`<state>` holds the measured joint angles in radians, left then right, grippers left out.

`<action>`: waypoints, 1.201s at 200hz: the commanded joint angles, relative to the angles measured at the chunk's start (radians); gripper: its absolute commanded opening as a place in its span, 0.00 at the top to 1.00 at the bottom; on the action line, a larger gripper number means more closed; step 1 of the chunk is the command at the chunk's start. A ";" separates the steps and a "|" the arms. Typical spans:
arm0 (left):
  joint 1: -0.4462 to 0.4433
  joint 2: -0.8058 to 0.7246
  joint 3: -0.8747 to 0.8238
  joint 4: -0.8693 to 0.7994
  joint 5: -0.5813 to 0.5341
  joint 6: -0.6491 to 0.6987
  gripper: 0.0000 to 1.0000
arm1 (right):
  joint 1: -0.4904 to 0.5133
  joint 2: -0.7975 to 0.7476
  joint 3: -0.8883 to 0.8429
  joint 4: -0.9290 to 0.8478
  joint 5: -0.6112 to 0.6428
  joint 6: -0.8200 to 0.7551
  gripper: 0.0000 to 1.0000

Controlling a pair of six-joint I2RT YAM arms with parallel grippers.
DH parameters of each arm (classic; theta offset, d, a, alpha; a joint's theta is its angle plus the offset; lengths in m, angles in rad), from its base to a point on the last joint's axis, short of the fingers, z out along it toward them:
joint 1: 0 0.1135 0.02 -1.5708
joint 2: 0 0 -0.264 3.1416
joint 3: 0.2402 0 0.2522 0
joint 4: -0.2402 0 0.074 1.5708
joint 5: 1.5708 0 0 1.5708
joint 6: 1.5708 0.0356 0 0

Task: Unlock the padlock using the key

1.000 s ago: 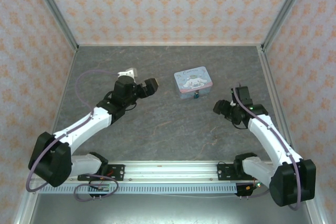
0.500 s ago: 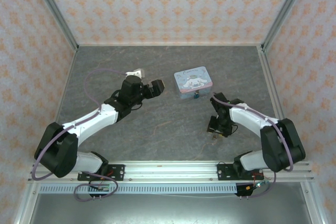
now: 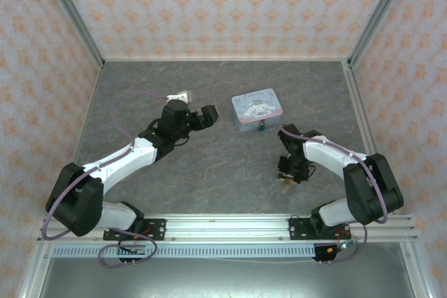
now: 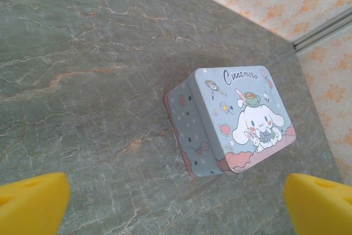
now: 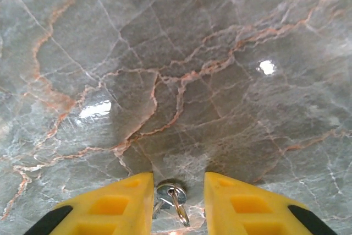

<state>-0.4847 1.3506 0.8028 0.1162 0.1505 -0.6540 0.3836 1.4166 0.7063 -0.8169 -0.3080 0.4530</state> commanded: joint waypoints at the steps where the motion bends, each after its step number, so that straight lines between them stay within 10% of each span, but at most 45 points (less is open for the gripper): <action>1: -0.009 -0.027 0.026 -0.022 -0.027 0.020 0.00 | 0.007 -0.022 0.007 -0.048 0.001 0.014 0.71; 152: -0.008 -0.063 0.027 -0.064 -0.052 0.033 0.00 | 0.012 -0.018 -0.027 0.060 -0.098 0.049 1.00; 240: -0.008 -0.103 0.049 -0.016 0.076 -0.052 0.00 | 0.012 -0.228 -0.088 0.635 -0.324 0.445 1.00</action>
<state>-0.4847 1.2709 0.8158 0.0643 0.1551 -0.6662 0.3904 1.2255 0.6205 -0.4282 -0.5770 0.7292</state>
